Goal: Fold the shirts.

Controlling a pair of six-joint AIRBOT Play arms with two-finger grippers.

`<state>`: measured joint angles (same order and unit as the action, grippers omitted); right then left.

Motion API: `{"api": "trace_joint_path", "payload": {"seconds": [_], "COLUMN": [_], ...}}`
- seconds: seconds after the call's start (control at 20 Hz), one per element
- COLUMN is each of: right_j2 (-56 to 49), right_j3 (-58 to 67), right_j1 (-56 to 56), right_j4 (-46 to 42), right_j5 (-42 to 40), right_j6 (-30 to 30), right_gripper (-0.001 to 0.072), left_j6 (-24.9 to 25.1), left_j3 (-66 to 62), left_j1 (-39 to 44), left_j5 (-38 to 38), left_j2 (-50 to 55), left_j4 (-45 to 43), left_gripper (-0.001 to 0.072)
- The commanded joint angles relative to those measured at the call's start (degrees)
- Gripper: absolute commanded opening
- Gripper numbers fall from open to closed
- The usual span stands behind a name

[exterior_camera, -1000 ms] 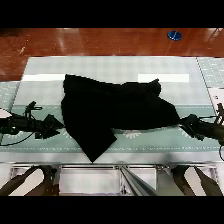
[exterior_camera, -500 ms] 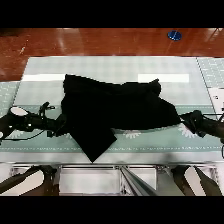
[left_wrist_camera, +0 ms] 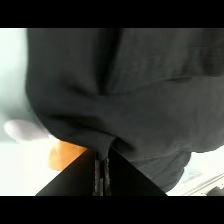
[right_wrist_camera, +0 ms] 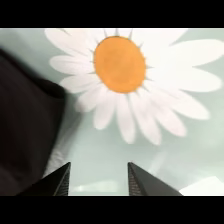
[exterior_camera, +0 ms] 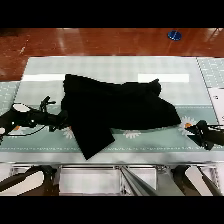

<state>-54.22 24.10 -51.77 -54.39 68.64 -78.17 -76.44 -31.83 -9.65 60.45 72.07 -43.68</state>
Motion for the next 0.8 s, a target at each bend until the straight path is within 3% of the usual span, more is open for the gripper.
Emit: {"api": "trace_joint_path", "payload": {"seconds": [0.0, 0.5, 0.55, 0.6, 0.65, 0.7, 0.75], "right_j2": [-6.08, -24.13, -25.03, -25.79, -26.27, -26.18, -26.01], "right_j3": [-0.07, 13.14, 15.02, 17.07, 19.58, 22.38, 25.64], "right_j1": [1.01, 20.02, 22.21, 24.24, 26.47, 28.35, 29.99], "right_j4": [6.88, 9.99, 10.47, 10.86, 10.86, 10.8, 10.56], "right_j5": [-1.2, -8.59, -9.07, -9.29, -8.92, -8.17, -6.56], "right_j6": [4.17, 2.64, 2.32, 2.32, 2.34, 2.47, 2.43], "right_gripper": [0.0412, 0.0383, 0.0347, 0.0257, 0.0092, 0.0031, 0.0031], "left_j6": [0.39, 0.35, 0.81, 0.81, 0.81, 0.81, 0.81], "left_j3": [-0.33, -2.71, -2.89, -3.85, -5.66, -7.93, -11.1], "left_j1": [0.04, -0.07, -0.11, -0.5, -1.05, -1.53, -2.1], "left_j5": [0.59, -0.26, -1.38, -2.05, -1.84, -0.83, 0.74], "left_j2": [0.04, 0.04, 0.07, 0.07, 0.07, 0.04, 0.04], "left_j4": [0.48, 1.81, 2.4, 2.47, 3.28, 4.15, 4.96], "left_gripper": [0.0018, 0.0018, 0.0018, 0.0018, 0.0018, 0.0018, 0.0018]}}
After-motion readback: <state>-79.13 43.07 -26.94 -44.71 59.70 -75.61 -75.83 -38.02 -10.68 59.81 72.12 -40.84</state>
